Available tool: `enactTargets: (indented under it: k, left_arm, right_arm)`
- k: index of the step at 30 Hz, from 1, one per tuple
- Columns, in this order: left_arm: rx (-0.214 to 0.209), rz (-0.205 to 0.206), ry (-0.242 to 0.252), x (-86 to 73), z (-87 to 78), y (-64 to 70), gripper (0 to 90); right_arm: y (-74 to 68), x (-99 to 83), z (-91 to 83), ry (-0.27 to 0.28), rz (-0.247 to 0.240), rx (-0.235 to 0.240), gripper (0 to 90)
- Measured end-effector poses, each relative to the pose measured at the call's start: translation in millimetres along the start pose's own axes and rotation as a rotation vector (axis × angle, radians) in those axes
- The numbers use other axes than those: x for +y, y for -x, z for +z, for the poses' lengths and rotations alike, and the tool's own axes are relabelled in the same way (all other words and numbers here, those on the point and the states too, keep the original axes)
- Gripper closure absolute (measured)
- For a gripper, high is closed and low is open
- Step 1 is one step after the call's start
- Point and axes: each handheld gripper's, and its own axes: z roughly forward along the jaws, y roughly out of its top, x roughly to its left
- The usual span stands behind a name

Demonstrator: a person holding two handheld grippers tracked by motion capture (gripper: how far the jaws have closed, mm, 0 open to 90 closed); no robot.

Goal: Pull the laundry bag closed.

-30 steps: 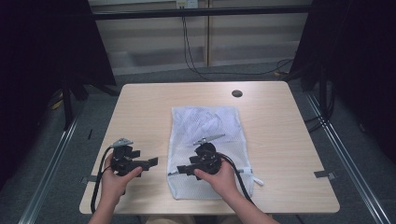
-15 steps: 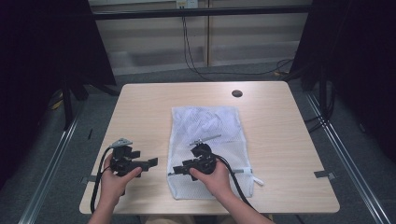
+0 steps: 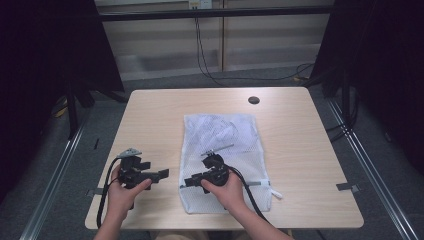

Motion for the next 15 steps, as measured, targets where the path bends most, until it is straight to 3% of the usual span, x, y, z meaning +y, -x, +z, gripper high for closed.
enactTargets:
  k: [15]
  left_arm:
    - [-0.007,0.009,-0.016,-0.2,1.6,-0.4,6.3]
  right_arm:
    - [-1.1,2.0,6.1,-0.026,0.004,-0.005,65.1]
